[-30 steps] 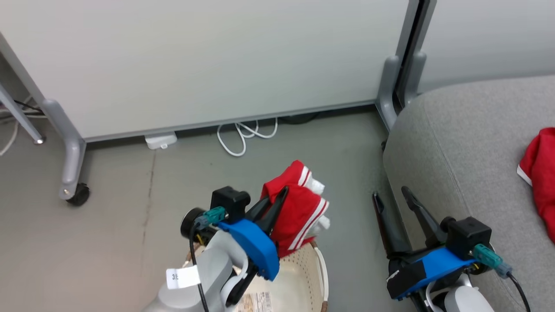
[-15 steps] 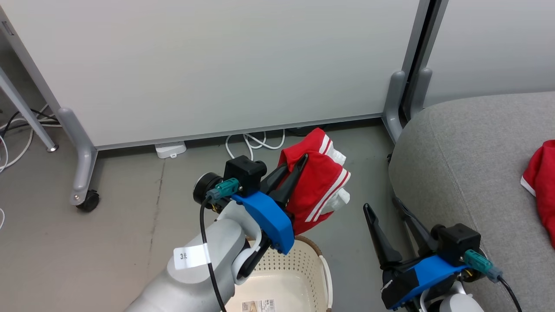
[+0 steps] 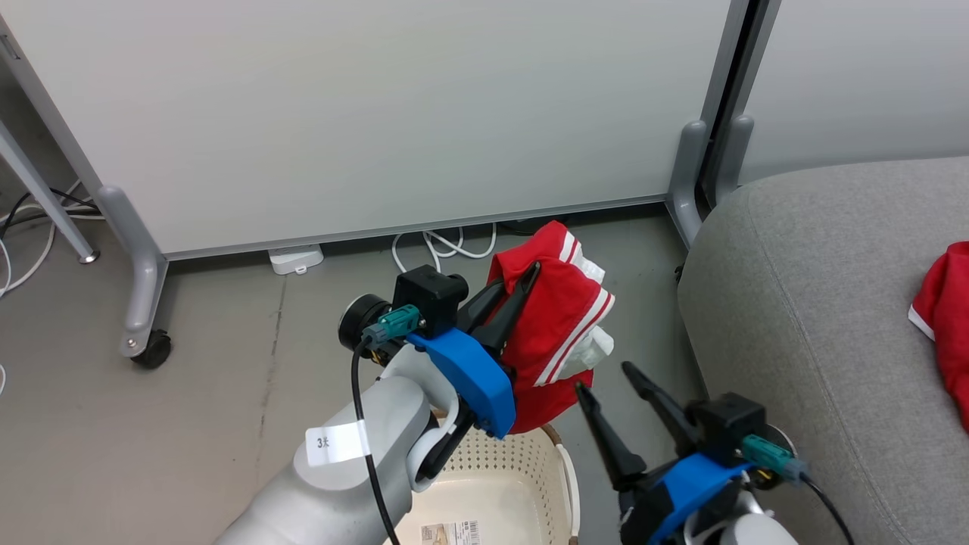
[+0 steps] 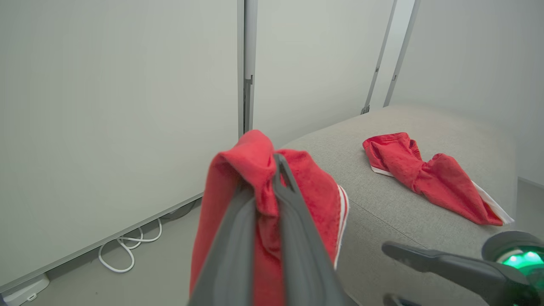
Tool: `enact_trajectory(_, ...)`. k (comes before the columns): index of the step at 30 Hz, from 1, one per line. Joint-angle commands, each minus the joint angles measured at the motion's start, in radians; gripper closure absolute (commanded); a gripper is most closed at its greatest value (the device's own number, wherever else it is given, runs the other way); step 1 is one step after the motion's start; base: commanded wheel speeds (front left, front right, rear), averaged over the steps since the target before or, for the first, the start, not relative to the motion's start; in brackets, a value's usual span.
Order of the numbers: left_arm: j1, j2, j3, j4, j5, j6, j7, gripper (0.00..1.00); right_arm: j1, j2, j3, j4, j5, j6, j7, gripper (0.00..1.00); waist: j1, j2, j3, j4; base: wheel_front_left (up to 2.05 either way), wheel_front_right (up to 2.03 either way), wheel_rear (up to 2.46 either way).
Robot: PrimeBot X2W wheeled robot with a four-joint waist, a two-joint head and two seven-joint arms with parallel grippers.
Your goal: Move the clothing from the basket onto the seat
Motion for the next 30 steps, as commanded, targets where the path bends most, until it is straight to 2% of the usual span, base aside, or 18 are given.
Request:
enact_trajectory(1, -0.009, -0.001, 0.001, 0.001, 0.004, -0.002, -0.005, 1.00, -0.017, 0.000, 0.005, 0.004, 0.010, 0.000, 0.003, 0.00, 0.0000, -0.0001, 0.001, 0.000, 0.00, 0.00, 0.00)
enact_trajectory(10, -0.021, -0.004, -0.006, -0.007, 0.005, -0.002, -0.005, 1.00, -0.172, 0.000, 0.146, 0.172, 0.105, 0.000, -0.017, 0.00, 0.0000, -0.0001, 0.011, 0.009, 0.00, 0.00, 0.00)
enact_trajectory(17, -0.021, -0.007, -0.020, -0.009, 0.000, -0.002, -0.005, 1.00, -0.289, 0.000, 0.194, 0.302, 0.125, 0.000, -0.078, 0.00, 0.0000, -0.0001, 0.017, 0.023, 0.00, 0.00, 0.00)
enact_trajectory(30, -0.026, -0.005, -0.025, -0.009, -0.001, -0.002, -0.005, 1.00, -0.419, 0.000, 0.302, 0.454, 0.212, 0.000, -0.122, 0.00, 0.0000, -0.0001, 0.027, 0.019, 0.00, 0.00, 0.00)
